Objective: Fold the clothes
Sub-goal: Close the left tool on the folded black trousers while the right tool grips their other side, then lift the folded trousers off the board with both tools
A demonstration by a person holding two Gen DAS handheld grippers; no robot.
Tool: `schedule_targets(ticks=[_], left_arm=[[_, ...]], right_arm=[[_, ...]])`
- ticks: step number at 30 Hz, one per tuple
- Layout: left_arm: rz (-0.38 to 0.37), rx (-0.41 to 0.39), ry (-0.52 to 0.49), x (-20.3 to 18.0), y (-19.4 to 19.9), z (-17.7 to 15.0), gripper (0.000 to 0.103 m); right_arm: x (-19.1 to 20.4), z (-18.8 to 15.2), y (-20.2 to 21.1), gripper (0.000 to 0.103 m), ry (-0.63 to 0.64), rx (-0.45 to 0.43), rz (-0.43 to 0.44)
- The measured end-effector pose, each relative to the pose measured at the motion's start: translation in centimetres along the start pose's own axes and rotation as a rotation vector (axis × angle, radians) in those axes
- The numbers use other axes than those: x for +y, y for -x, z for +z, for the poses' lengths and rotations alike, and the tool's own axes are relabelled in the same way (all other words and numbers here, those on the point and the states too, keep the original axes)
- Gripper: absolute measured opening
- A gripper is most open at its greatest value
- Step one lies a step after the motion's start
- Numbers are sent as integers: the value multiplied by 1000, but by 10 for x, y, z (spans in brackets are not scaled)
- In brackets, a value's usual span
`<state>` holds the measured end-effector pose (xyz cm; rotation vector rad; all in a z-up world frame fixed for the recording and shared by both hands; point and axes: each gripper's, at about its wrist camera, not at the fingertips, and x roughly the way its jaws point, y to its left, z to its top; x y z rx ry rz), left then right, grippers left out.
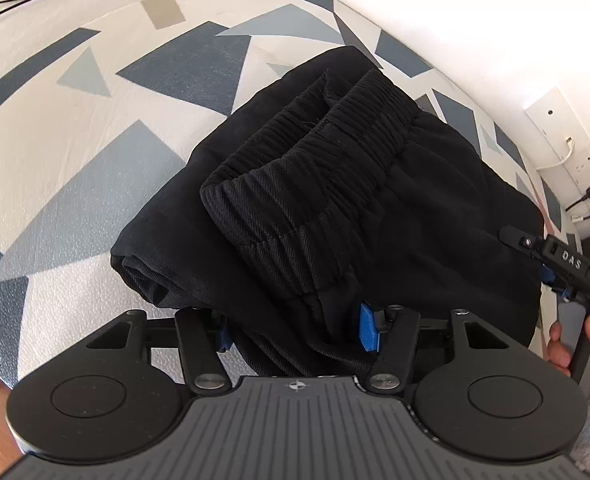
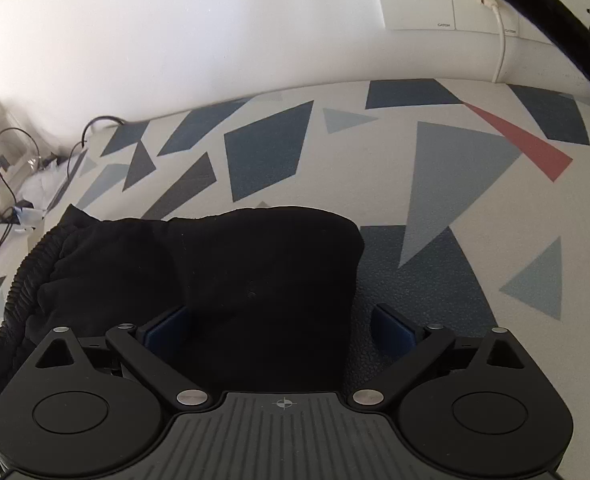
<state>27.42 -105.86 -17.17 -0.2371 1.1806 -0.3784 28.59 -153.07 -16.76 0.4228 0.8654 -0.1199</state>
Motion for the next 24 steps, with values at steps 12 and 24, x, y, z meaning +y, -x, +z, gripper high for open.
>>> schedule_targets(ticks=[12, 24], left_arm=[[0, -25, -52, -4, 0, -5, 62], [27, -12, -102, -13, -2, -2, 65]], right_arm=[[31, 8, -15, 55, 21, -16, -1], [28, 5, -16, 53, -12, -33, 12]])
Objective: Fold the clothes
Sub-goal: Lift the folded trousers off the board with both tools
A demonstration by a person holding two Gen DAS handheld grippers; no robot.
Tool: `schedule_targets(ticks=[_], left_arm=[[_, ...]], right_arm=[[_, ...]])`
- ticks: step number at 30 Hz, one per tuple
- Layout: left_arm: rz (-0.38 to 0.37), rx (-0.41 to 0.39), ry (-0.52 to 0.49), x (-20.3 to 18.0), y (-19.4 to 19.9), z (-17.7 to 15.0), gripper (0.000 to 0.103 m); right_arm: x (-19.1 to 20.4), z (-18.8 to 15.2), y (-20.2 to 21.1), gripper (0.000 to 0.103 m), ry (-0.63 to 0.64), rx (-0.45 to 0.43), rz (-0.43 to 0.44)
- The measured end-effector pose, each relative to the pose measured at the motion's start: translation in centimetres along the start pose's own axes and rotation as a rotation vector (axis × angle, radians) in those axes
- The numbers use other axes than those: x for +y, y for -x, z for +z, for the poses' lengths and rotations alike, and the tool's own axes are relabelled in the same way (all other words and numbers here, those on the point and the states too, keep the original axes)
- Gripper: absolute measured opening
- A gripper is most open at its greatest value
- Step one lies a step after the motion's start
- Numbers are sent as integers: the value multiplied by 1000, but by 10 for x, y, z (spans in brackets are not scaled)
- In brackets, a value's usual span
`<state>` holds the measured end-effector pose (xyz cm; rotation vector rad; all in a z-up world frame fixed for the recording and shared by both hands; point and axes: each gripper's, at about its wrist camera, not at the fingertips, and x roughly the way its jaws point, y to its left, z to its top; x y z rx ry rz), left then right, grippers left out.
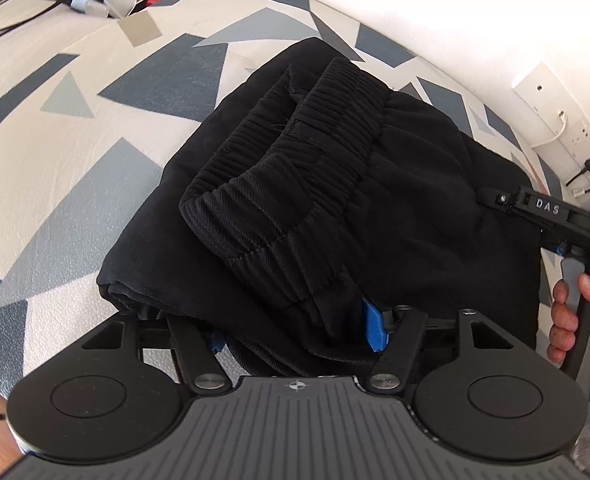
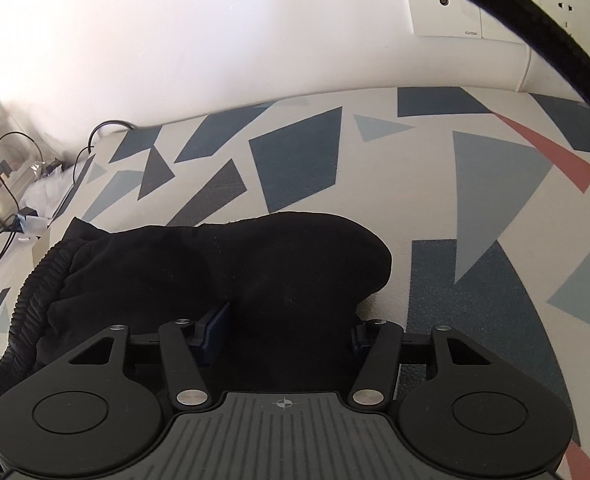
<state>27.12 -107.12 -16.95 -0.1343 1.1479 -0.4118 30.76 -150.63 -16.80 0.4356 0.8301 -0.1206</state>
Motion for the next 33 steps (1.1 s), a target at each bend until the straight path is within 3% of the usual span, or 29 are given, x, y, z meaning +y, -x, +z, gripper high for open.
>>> schedule_targets(ticks=[4, 6, 10, 13, 15, 17, 19, 23, 27, 28, 31, 33], left_arm=[[20, 6, -27, -5, -1, 2, 64], [13, 3, -47, -7, 2, 1, 52], [35, -18, -142, -16, 15, -1, 41], [48, -13, -174, -12, 20, -6, 40], [23, -3, -133, -2, 19, -6, 41], [-6, 5, -91, 7, 18, -6, 42], [-21, 7, -89, 11, 17, -5, 42], [-55, 15, -86, 20, 13, -5, 46], [-77, 17, -102, 22, 10, -3, 47], [-78, 14, -112, 22, 10, -3, 47], [-87, 8, -127, 23, 9, -3, 47], [-92, 1, -128, 25, 9, -2, 45]], right_arm=[[3, 1, -2, 60, -6, 9, -3], [7, 1, -2, 58, -3, 9, -24], [15, -6, 15, 29, 12, -27, -53], [19, -16, 29, 26, 53, -29, -42], [13, -23, 31, 33, 27, -27, -17], [2, -25, 28, 67, -46, 9, -12], [-12, -29, 28, 87, -144, 20, -32], [-31, -34, 33, 91, -235, -1, 22], [-10, -31, 22, 102, -135, 29, -13], [-2, -31, 18, 100, -108, 31, -33], [28, -29, 11, 68, -32, 34, -62], [40, -28, 11, 52, -48, 31, -69]])
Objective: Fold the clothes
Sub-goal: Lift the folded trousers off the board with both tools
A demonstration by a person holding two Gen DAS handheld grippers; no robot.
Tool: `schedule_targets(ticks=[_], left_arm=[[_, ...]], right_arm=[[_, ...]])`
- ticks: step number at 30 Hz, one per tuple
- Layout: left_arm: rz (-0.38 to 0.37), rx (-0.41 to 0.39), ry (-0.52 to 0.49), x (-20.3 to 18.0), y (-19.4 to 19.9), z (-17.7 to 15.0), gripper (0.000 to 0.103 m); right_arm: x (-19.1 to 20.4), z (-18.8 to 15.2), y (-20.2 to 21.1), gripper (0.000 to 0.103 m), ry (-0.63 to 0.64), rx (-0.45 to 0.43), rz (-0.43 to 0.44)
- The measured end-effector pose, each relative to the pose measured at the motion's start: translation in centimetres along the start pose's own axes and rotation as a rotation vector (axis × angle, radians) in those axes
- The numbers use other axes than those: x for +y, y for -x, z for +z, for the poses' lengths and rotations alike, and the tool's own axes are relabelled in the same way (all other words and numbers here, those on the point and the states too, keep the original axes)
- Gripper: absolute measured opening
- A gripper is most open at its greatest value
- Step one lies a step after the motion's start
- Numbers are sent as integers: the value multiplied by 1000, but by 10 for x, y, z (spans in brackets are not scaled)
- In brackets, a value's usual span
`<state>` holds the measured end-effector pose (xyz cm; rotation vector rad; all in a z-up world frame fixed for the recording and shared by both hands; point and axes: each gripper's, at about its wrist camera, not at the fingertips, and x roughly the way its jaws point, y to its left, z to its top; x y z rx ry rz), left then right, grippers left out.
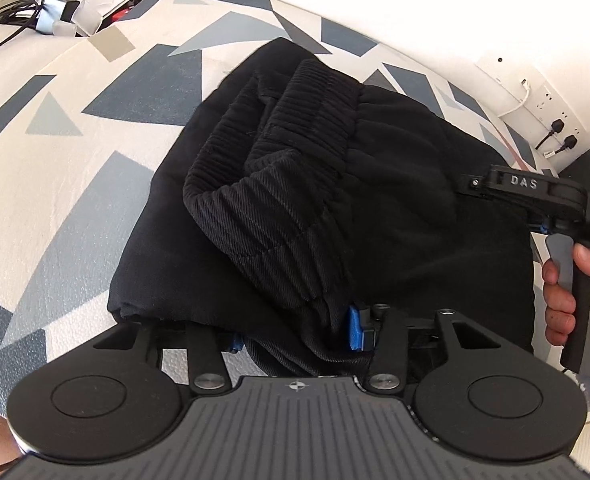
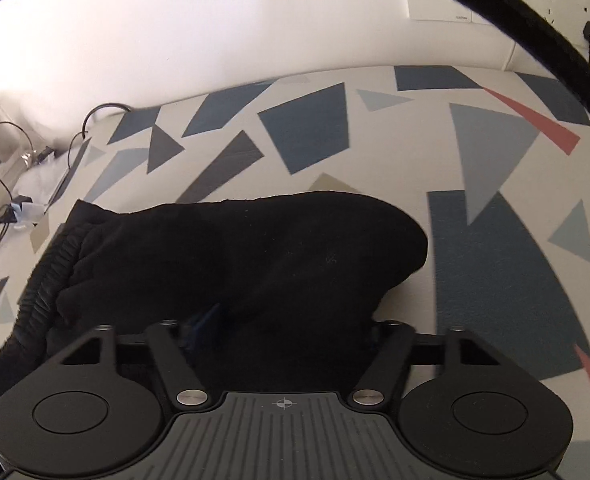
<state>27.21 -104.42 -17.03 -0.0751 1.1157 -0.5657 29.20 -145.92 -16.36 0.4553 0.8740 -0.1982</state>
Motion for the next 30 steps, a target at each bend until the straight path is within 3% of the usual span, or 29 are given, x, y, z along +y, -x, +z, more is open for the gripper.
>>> schedule_targets(ticks=[2, 3, 8, 14, 19, 21, 22, 24, 25, 26, 28, 30], left_arm=[[2, -13, -3, 2, 4, -1, 41], [0, -26, -7, 3, 8, -1, 36], [26, -145, -99, -5, 42, -5, 29], [93, -236, -129, 2, 72, -13, 28], [168, -236, -81, 4, 84, -24, 27], [189, -210, -11, 12, 81, -29, 27], [199, -197, 28, 16, 78, -32, 27], [206, -179, 99, 25, 72, -38, 28], [204, -174, 133, 29, 70, -42, 28], [203, -171, 166, 33, 68, -45, 28], [216, -171, 205, 35, 64, -45, 29], [236, -173, 207, 32, 62, -47, 30]], right_arm=[[7, 0, 9, 29, -1, -43, -2], [12, -2, 16, 25, 24, -72, 4], [75, -25, 66, 20, 330, -293, -74], [120, -35, 107, 14, 417, -465, -25], [127, -25, 105, 13, 419, -418, 70], [124, -22, 90, 14, 420, -313, 116], [122, -21, 81, 17, 414, -245, 143], [118, -21, 62, 39, 402, -116, 146], [111, -19, 55, 64, 370, -82, 162], [104, -17, 47, 78, 337, -48, 177], [83, -12, 41, 96, 242, -38, 249], [62, -1, 36, 98, 155, -40, 292]])
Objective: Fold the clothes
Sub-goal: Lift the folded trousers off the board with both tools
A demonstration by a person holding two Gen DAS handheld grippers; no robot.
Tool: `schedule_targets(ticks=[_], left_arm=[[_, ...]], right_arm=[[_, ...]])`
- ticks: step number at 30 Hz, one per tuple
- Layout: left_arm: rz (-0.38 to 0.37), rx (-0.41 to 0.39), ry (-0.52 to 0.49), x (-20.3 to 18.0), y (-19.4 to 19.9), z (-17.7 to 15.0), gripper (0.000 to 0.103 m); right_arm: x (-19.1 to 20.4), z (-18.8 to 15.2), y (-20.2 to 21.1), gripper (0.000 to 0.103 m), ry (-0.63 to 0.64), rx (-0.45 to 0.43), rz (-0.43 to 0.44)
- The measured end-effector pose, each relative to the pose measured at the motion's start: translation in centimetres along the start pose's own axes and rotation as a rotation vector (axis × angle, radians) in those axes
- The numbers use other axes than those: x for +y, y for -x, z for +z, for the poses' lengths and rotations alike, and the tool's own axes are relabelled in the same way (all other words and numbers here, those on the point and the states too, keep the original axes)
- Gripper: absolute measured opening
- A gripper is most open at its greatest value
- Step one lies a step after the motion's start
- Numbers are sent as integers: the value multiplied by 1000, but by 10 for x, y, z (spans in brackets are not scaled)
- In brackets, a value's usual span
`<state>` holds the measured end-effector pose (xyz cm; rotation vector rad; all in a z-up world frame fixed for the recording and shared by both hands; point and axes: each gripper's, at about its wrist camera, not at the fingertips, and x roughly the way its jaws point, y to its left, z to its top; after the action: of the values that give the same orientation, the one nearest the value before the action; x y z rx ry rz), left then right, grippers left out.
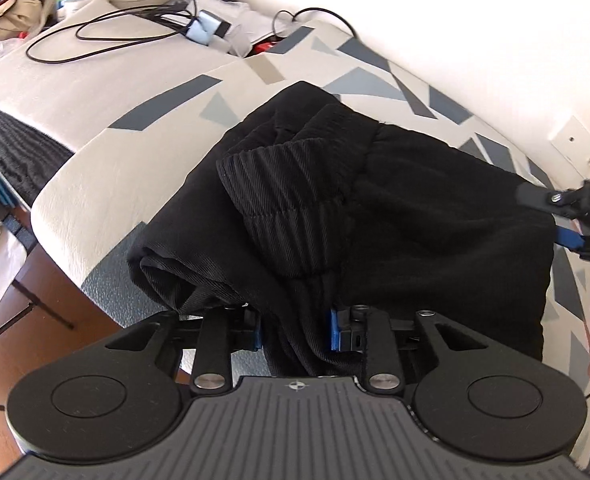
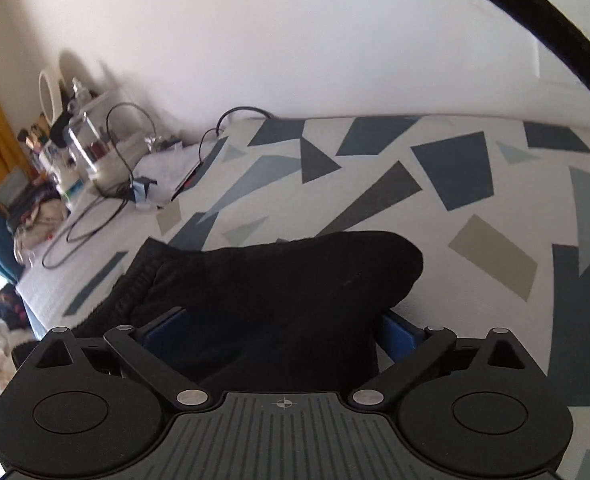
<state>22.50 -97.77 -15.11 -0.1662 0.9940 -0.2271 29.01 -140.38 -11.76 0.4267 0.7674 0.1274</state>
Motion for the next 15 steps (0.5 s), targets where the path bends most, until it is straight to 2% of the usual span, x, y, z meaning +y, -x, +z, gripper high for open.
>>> schedule_targets(ticks=[4, 6, 7, 8, 12, 15], left_arm=[[22, -1, -8, 1, -3, 1, 32], [24, 4, -1, 5, -3, -1, 34], [24, 6, 2, 6, -4, -1, 34], [22, 8, 4, 7, -5, -1, 35], [13, 20, 1, 9, -7, 0, 37], [12, 27, -2, 8, -8, 1, 38]], right_arm=[[-44, 15, -16, 99, -139, 17, -17], [-57, 12, -31, 99, -177, 52, -16], [-55, 10, -37, 98, -168, 65, -9], [-53, 8, -43, 92, -159, 79, -2], [-33, 1, -61, 87, -72, 111, 13], [-11, 3, -70, 89, -21, 125, 27]])
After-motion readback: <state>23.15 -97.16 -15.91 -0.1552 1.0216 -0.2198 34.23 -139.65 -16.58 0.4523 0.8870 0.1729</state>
